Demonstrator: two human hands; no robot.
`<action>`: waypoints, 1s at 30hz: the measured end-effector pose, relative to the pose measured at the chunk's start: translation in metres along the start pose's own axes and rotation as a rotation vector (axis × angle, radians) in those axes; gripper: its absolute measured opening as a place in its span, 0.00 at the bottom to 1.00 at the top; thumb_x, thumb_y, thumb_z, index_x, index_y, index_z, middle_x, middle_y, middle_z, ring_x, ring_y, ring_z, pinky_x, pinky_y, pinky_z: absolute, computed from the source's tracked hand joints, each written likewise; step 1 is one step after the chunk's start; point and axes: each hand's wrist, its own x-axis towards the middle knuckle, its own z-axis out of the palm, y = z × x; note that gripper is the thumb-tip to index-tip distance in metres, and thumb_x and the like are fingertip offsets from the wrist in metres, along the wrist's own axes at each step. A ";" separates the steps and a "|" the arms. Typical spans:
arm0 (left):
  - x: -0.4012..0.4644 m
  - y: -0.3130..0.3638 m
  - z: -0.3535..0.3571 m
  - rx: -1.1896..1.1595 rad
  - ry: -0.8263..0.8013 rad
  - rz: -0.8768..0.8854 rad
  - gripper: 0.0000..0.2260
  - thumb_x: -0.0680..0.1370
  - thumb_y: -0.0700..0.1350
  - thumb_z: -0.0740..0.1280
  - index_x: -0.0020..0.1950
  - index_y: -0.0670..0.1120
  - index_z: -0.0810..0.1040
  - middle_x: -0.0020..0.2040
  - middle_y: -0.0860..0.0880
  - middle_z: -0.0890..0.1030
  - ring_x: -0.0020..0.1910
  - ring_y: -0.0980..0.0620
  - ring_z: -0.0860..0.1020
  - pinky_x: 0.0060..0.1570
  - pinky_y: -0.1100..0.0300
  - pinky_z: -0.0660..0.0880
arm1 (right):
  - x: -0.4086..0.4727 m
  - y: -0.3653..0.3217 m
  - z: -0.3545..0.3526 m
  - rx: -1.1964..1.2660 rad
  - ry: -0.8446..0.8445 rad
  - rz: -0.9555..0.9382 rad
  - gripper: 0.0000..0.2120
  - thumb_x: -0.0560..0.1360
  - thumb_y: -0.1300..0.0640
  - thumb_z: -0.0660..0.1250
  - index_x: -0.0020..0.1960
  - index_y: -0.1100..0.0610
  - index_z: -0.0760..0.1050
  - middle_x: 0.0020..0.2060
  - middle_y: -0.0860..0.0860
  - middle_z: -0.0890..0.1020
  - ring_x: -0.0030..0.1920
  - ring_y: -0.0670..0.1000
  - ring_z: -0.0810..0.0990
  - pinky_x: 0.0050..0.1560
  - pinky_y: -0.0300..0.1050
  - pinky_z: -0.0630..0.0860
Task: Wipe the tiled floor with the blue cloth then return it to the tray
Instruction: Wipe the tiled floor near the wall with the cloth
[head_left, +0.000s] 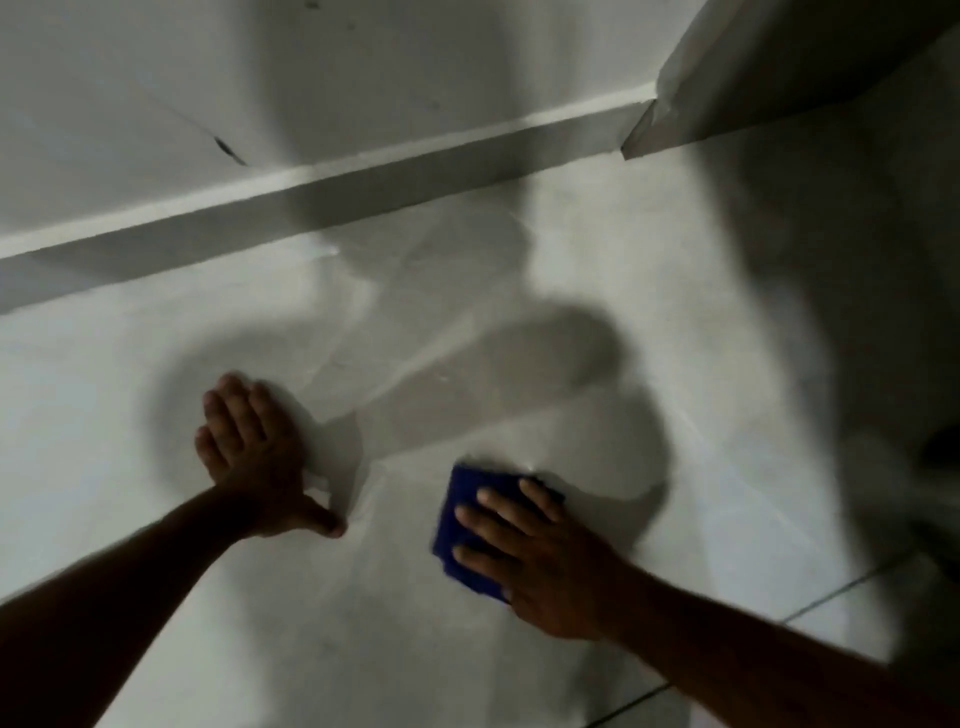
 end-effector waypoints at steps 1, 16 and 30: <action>0.001 0.000 0.001 0.006 0.012 0.000 0.82 0.43 0.65 0.82 0.65 0.39 0.17 0.68 0.36 0.18 0.67 0.36 0.20 0.71 0.36 0.33 | -0.021 0.016 0.001 -0.043 -0.013 -0.128 0.33 0.75 0.46 0.59 0.78 0.43 0.53 0.80 0.49 0.54 0.80 0.55 0.49 0.77 0.64 0.44; -0.073 -0.027 0.069 0.255 0.253 0.336 0.66 0.56 0.77 0.63 0.77 0.35 0.41 0.79 0.33 0.44 0.78 0.36 0.42 0.73 0.31 0.50 | -0.051 -0.079 0.029 0.050 0.070 -0.072 0.31 0.78 0.46 0.57 0.79 0.47 0.53 0.80 0.53 0.55 0.80 0.58 0.49 0.76 0.67 0.47; -0.160 -0.103 0.199 0.202 0.065 0.199 0.80 0.41 0.83 0.62 0.76 0.35 0.34 0.77 0.33 0.34 0.76 0.35 0.32 0.74 0.34 0.43 | -0.063 -0.212 0.046 0.348 0.116 1.224 0.34 0.75 0.44 0.59 0.77 0.56 0.58 0.77 0.64 0.60 0.76 0.69 0.56 0.71 0.72 0.55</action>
